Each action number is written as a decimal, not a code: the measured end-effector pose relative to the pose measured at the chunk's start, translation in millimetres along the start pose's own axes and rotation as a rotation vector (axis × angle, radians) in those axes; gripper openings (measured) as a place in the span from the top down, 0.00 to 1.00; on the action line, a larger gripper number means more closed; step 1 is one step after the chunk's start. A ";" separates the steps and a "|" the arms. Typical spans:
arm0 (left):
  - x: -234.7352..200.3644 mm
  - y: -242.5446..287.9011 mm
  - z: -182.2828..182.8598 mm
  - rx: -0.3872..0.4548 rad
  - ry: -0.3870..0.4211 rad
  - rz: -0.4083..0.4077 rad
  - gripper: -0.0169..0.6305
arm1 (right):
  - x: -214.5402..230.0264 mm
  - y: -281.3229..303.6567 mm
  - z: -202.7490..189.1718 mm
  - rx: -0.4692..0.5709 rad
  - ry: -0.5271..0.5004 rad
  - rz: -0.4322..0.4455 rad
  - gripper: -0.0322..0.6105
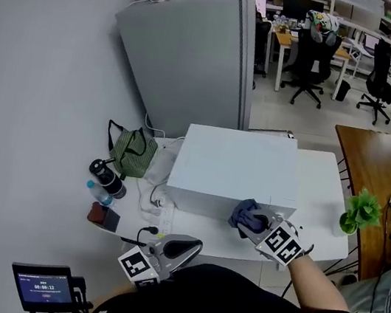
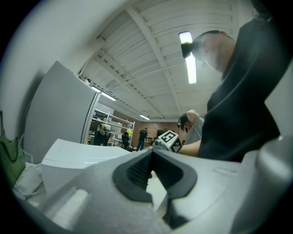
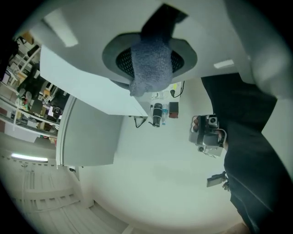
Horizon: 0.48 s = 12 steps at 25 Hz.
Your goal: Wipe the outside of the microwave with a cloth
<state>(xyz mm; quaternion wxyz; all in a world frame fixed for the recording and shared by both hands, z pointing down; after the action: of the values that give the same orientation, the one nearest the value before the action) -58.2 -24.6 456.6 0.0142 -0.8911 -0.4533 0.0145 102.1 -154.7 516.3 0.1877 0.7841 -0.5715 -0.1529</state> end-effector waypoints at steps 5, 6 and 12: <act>-11.1 -71.8 4.7 0.062 -0.022 -0.031 0.97 | -27.9 30.6 1.2 -0.011 0.141 -0.151 0.82; -12.6 -89.0 0.6 0.061 -0.028 -0.037 0.97 | -35.1 38.9 3.4 -0.006 0.166 -0.174 0.82; -23.7 -145.9 -9.3 0.086 -0.096 -0.067 0.97 | -65.8 104.7 16.4 0.008 0.295 -0.196 0.82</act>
<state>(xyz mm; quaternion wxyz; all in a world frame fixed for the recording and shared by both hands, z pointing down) -189.5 41.9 471.8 0.0313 -0.8723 -0.4819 0.0764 -12.9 -122.8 552.6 0.2504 0.8507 -0.4593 -0.0516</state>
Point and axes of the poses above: the fingertips, and each gripper's own axes: y forward along the fingers, x to its right, z out of its top, the point moved 6 cm from there along -y, backward along the fingers, and after that the axes turned 8 degrees about y, right-handed, at the moved point
